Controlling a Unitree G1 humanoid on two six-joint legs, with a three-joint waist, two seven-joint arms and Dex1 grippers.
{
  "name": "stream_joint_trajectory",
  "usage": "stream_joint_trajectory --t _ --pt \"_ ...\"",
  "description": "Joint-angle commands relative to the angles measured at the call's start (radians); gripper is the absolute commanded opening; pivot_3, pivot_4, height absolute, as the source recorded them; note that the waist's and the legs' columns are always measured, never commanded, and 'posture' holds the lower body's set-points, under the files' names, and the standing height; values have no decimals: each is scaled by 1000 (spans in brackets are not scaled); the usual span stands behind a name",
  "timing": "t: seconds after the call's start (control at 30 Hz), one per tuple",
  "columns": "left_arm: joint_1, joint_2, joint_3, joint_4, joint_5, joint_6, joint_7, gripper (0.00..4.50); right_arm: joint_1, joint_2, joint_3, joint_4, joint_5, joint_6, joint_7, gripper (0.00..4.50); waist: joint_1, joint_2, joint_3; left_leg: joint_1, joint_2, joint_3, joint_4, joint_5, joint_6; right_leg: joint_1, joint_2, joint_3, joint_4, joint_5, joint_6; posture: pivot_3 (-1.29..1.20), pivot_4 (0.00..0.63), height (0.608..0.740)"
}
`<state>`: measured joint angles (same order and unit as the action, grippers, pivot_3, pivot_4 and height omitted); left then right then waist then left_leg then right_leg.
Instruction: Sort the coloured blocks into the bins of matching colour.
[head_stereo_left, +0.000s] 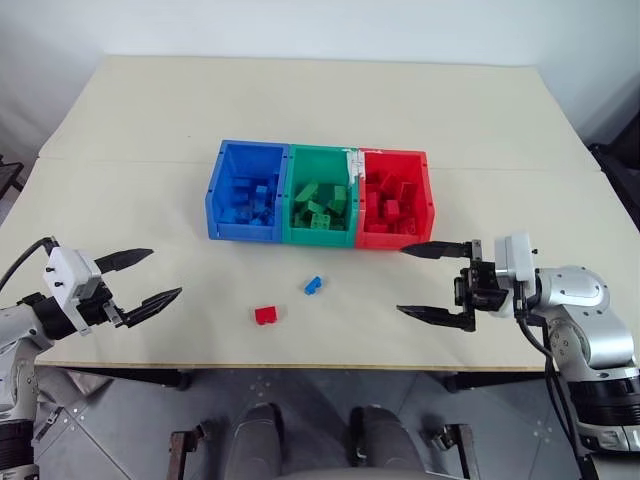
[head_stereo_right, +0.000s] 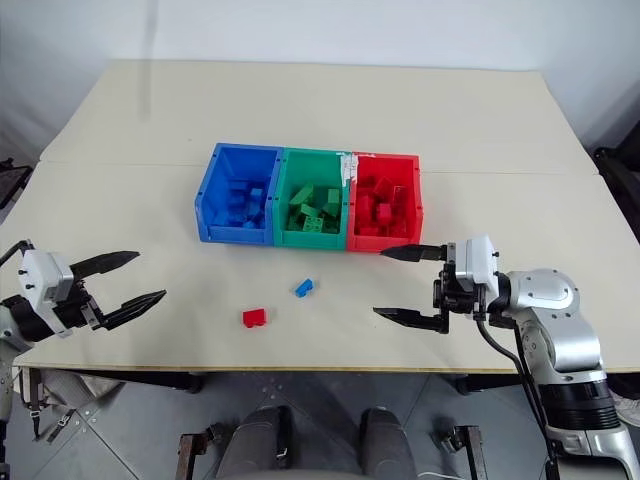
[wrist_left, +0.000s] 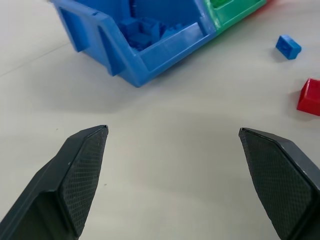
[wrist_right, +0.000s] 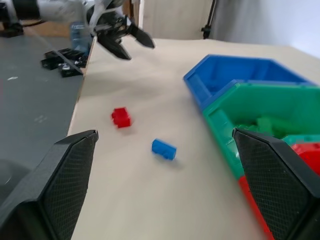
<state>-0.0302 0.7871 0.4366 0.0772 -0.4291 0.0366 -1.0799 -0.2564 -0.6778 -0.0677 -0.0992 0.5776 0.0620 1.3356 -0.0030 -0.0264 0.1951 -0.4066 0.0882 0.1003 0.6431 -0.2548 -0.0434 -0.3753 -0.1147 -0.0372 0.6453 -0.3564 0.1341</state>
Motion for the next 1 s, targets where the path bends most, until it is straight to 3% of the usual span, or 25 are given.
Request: stream_joint_trajectory --t 0.03,0.27,0.43,0.6,0.83,1.0 --pt "-15 9 -59 -115 -7 34 6 4453 33 -18 -45 1 2 -40 22 4500 0 0 0 0 0 0 0 0 0 0 0 0 0 0 0 0 150 740" --pt "-57 -40 -253 -402 19 277 176 4453 120 -25 -154 -1 39 -30 -28 4500 1 0 0 0 0 1 0 0 -1 0 0 0 0 0 0 0 150 740" --pt "-193 -100 -436 -522 72 593 370 4453 220 -43 -207 -7 14 -61 -29 4500 4 0 0 0 0 0 2 0 -1 1 1 1 0 0 1 0 150 740" --pt "-330 -197 -575 -535 103 846 505 4453 291 -33 -226 -41 7 -78 -48 4500 1 0 0 0 0 0 3 2 -5 1 1 2 1 0 1 0 150 740" --pt "-400 -217 -666 -496 134 909 516 4453 352 -25 -248 -90 10 -85 -90 4500 3 0 0 0 0 0 3 3 -6 1 2 2 0 0 1 0 150 740" --pt "-401 -212 -706 -466 168 890 515 2987 366 -23 -250 -102 11 -91 -103 4500 3 0 0 0 0 0 3 3 -6 1 2 3 0 0 1 0 150 740"
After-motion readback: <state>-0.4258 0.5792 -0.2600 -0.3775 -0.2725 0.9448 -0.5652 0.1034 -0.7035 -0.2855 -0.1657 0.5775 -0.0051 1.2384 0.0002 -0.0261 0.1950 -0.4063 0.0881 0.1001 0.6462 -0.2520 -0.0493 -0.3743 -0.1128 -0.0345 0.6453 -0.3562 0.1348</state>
